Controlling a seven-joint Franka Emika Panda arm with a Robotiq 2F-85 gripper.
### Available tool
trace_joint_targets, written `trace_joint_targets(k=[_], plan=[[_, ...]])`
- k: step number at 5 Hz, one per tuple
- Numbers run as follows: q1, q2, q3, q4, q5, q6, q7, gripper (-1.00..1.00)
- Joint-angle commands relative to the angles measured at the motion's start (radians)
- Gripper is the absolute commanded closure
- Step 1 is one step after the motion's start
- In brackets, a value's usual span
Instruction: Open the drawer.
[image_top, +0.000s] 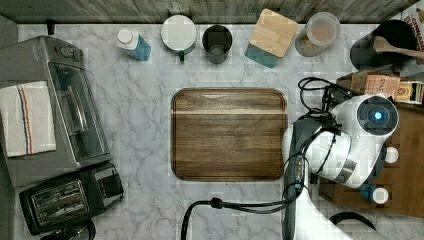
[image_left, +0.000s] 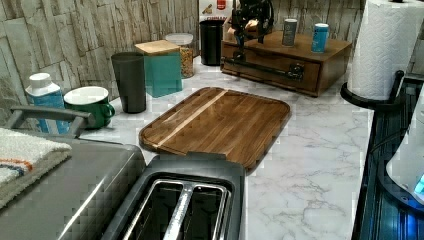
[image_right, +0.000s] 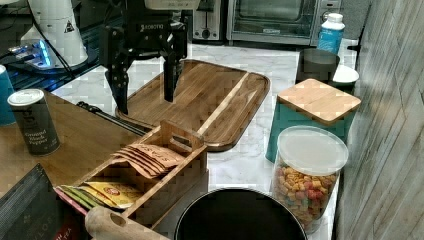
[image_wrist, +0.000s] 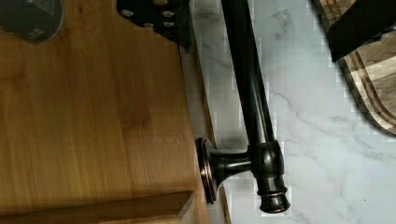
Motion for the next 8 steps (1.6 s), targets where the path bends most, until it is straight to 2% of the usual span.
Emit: trace_joint_targets(k=[1, 3, 4, 5, 8], plan=[[0.01, 0.011, 0.007, -0.111, -0.008, 0.117, -0.011, -1.0], [0.047, 0.084, -0.043, -0.075, -0.171, 0.112, 0.076, -1.0], [0.031, 0.104, -0.034, -0.089, -0.131, 0.15, 0.054, -1.0], [0.027, 0.121, -0.04, -0.113, -0.14, 0.227, 0.055, -1.0], [0.02, 0.183, -0.019, -0.098, -0.093, 0.311, 0.023, -1.0]])
